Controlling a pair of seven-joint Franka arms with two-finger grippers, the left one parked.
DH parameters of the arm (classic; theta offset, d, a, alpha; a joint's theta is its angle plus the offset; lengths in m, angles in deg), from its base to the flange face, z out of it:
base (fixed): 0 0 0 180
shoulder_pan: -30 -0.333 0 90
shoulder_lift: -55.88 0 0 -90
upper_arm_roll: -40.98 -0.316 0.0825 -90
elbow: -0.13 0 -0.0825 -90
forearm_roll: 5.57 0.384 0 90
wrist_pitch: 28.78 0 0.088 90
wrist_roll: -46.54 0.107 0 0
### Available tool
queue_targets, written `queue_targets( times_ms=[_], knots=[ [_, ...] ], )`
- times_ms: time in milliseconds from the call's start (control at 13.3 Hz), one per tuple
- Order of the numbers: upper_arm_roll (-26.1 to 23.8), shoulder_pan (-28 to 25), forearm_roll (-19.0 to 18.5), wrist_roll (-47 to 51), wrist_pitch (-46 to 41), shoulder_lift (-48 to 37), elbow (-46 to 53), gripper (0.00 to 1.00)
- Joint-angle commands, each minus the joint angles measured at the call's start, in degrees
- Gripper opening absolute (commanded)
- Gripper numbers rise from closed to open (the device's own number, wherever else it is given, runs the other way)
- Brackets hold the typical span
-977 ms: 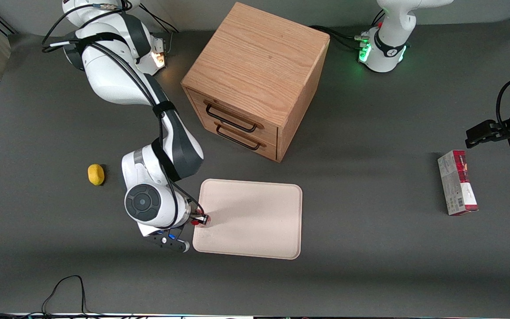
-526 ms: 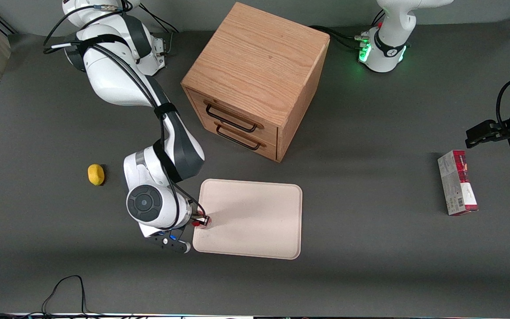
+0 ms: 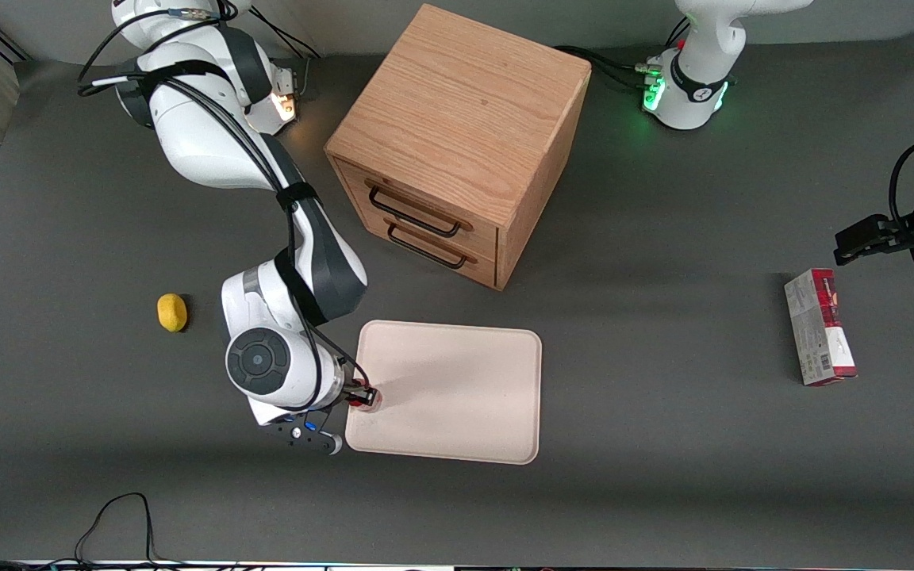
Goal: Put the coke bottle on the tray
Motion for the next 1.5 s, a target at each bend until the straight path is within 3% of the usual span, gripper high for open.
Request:
queue_targets(
  times_ms=[0, 601, 902, 1052, 1428],
  knots=[
    [0.13, -0.12, 0.64, 0.95, -0.18, 1.11, 2.17, 1.0],
    [0.48, -0.3, 0.2, 0.95, -0.88, 0.24, 2.08, 1.0],
    [0.13, 0.4, -1.39, -6.14, -12.98, -8.44, -0.72, 1.0],
    [0.75, 1.45, -1.39, -15.08, -17.31, -15.28, -7.45, 1.0],
    [1.01, 6.28, -1.91, -29.62, -16.18, -40.15, -36.89, 1.0]
  ],
)
